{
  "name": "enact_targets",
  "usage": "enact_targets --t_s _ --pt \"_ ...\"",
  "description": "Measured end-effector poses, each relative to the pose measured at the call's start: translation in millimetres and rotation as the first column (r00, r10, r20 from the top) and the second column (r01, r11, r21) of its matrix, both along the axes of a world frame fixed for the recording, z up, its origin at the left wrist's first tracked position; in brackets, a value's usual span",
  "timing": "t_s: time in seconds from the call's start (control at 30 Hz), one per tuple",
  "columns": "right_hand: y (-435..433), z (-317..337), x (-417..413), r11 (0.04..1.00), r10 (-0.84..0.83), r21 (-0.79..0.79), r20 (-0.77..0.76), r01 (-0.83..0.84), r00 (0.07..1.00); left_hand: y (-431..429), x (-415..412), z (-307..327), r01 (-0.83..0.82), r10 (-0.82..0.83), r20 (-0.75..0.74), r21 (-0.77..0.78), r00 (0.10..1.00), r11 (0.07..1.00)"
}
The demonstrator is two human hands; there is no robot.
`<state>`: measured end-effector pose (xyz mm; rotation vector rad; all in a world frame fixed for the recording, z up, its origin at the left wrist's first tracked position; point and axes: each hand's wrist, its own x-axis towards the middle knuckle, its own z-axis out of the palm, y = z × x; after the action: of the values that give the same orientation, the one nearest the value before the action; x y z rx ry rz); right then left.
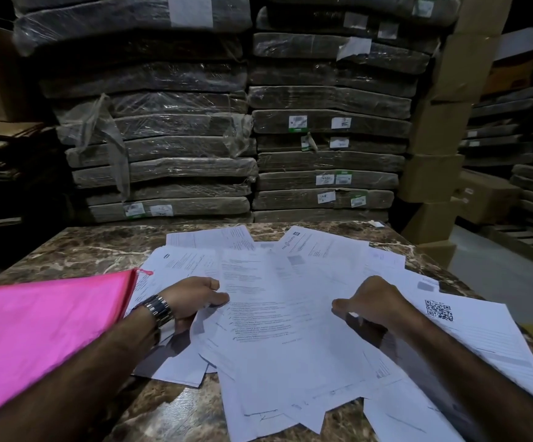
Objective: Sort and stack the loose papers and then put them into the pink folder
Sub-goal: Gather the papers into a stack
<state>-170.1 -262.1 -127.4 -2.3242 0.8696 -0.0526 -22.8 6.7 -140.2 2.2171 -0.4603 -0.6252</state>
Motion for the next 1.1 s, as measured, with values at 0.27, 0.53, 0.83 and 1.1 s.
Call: enact_targets --t_s 0.27,0.53,0.83,1.1 --pt "20 3 -1 0.995 0.103 0.02 -0.042 -0.103 0.994 -9 -14 5 0.008 -0.022 0.127 0.108 0.992 0.994" --pt "37 0 -2 0.983 0.182 0.002 -0.022 -0.182 0.983 -4 -20 9 -0.036 0.037 0.011 -0.083 0.999 0.996" --pt "49 -8 3 0.986 0.167 -0.02 0.03 -0.166 0.985 -6 -28 12 -0.204 -0.05 0.545 0.396 0.837 0.895" --pt "52 0 5 0.99 0.14 0.015 0.081 -0.141 0.987 -8 -31 12 -0.132 0.112 0.347 0.033 0.931 0.991"
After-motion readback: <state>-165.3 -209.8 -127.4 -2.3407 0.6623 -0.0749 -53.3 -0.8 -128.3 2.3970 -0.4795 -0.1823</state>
